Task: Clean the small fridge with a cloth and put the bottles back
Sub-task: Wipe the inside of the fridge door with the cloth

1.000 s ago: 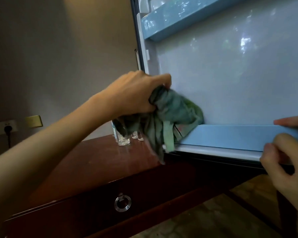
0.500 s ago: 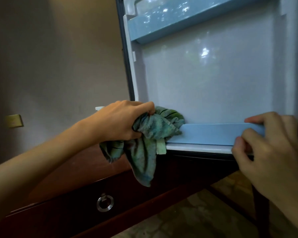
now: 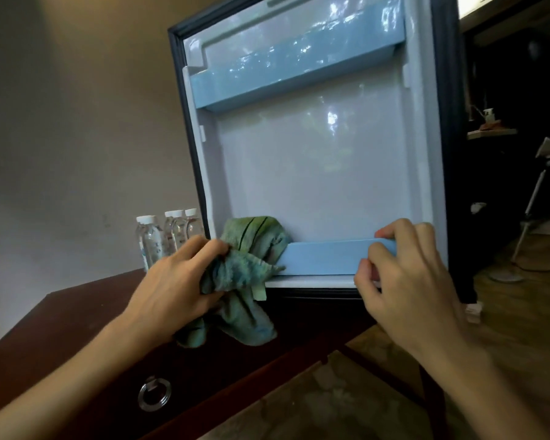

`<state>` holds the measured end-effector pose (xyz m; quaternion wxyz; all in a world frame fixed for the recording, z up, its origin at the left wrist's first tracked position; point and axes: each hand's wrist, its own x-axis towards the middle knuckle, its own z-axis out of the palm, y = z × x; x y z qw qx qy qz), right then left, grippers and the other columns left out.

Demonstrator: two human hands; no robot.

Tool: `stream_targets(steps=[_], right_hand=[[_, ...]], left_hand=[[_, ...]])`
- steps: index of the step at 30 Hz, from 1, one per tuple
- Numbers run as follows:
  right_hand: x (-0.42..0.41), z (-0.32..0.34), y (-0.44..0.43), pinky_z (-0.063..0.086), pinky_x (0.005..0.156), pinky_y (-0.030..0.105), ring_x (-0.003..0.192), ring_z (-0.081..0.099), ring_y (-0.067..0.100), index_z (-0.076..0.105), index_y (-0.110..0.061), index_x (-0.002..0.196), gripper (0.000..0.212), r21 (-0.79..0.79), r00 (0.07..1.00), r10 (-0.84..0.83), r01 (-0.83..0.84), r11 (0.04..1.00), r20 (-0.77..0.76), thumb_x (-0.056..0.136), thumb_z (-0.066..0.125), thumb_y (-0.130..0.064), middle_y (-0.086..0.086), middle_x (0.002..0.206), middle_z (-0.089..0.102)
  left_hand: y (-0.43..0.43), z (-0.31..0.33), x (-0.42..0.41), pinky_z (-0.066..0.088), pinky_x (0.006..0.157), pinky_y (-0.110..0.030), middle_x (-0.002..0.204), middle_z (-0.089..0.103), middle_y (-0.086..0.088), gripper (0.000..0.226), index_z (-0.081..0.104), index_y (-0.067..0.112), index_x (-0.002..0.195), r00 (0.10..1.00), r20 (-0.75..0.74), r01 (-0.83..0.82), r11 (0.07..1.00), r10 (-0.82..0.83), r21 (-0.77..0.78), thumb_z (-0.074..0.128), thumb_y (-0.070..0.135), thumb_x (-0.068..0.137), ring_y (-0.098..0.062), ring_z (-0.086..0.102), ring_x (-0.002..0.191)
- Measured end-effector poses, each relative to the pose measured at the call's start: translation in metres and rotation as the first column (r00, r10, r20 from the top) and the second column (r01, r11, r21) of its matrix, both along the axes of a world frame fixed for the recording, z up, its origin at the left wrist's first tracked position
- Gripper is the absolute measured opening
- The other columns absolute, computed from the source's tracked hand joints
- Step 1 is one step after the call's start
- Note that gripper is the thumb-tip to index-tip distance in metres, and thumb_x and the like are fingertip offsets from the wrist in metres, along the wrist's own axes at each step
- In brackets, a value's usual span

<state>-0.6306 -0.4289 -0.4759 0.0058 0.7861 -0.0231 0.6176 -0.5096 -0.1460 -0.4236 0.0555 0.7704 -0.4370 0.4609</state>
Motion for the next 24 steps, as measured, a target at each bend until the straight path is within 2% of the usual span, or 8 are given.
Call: stream_targets(steps=[4,6,10,13,15,17,20,24], right_hand=[[0.001,0.001,0.003,0.047,0.066,0.036,0.094,0.044,0.025,0.056,-0.008,0.113,0.029,0.057,1.000,0.018,-0.018,0.998,0.000,0.091,0.047,-0.025,0.009,0.101,0.051],[0.001,0.001,0.007,0.045,0.071,0.035,0.094,0.045,0.025,0.058,-0.007,0.120,0.036,0.046,1.000,-0.017,0.016,0.999,0.007,0.091,0.047,-0.025,0.010,0.101,0.051],[0.001,-0.002,0.008,0.042,0.074,0.032,0.095,0.046,0.024,0.063,-0.008,0.111,0.032,0.041,0.998,-0.057,0.057,0.998,-0.022,0.090,0.047,-0.025,0.008,0.101,0.049],[-0.002,-0.002,0.005,0.042,0.074,0.033,0.093,0.043,0.023,0.058,-0.011,0.099,0.019,0.027,0.997,-0.060,0.061,0.998,-0.048,0.087,0.049,-0.023,0.006,0.098,0.044],[-0.004,-0.002,0.004,0.043,0.077,0.032,0.096,0.043,0.021,0.060,-0.011,0.109,0.026,0.033,0.994,-0.073,0.076,0.997,-0.080,0.090,0.048,-0.025,0.004,0.102,0.045],[-0.003,0.001,0.004,0.044,0.078,0.030,0.101,0.044,0.020,0.060,-0.011,0.121,0.036,0.055,0.991,-0.084,0.090,0.994,-0.102,0.092,0.046,-0.027,0.004,0.107,0.046],[0.002,0.005,0.003,0.046,0.080,0.029,0.103,0.044,0.019,0.059,-0.010,0.123,0.036,0.107,0.990,-0.089,0.100,0.989,-0.108,0.091,0.050,-0.026,0.003,0.109,0.045],[0.008,0.005,0.003,0.046,0.082,0.033,0.104,0.043,0.019,0.059,-0.010,0.122,0.035,0.141,0.990,-0.085,0.100,0.985,-0.108,0.089,0.054,-0.023,0.004,0.108,0.045]], left_hand=[[-0.003,-0.003,-0.012,0.047,0.067,-0.020,0.093,0.061,0.018,0.049,0.052,0.029,0.100,0.951,-0.216,0.171,0.957,-0.222,-0.233,0.084,0.016,0.065,-0.004,0.062,0.078],[-0.018,0.020,-0.021,0.047,0.067,-0.020,0.089,0.062,0.015,0.048,0.053,0.027,0.097,0.925,-0.226,0.212,0.910,-0.304,-0.355,0.083,0.013,0.062,-0.005,0.061,0.075],[-0.094,0.073,-0.048,0.043,0.062,-0.026,0.077,0.062,0.004,0.044,0.054,0.020,0.102,0.884,-0.096,0.375,0.816,-0.457,-0.440,0.072,0.029,0.063,-0.017,0.053,0.066],[-0.166,0.109,-0.064,0.042,0.062,-0.033,0.076,0.059,0.006,0.046,0.055,0.016,0.107,0.833,-0.001,0.493,0.743,-0.553,-0.452,0.075,0.030,0.068,-0.019,0.056,0.069],[-0.202,0.126,-0.068,0.042,0.060,-0.031,0.076,0.059,0.008,0.045,0.056,0.015,0.109,0.800,0.027,0.526,0.681,-0.599,-0.510,0.074,0.024,0.068,-0.021,0.059,0.070],[-0.222,0.132,-0.063,0.042,0.058,-0.024,0.075,0.059,0.009,0.043,0.056,0.015,0.107,0.738,0.001,0.544,0.594,-0.675,-0.593,0.073,0.019,0.068,-0.017,0.057,0.069],[-0.236,0.125,-0.047,0.051,0.068,-0.030,0.080,0.063,0.010,0.041,0.054,0.015,0.106,0.600,-0.115,0.530,0.501,-0.792,-0.684,0.074,0.019,0.071,-0.013,0.061,0.075],[-0.240,0.117,-0.034,0.051,0.067,-0.032,0.078,0.063,0.012,0.042,0.050,0.017,0.106,0.579,-0.185,0.559,0.551,-0.794,-0.619,0.075,0.022,0.074,-0.010,0.063,0.076]])
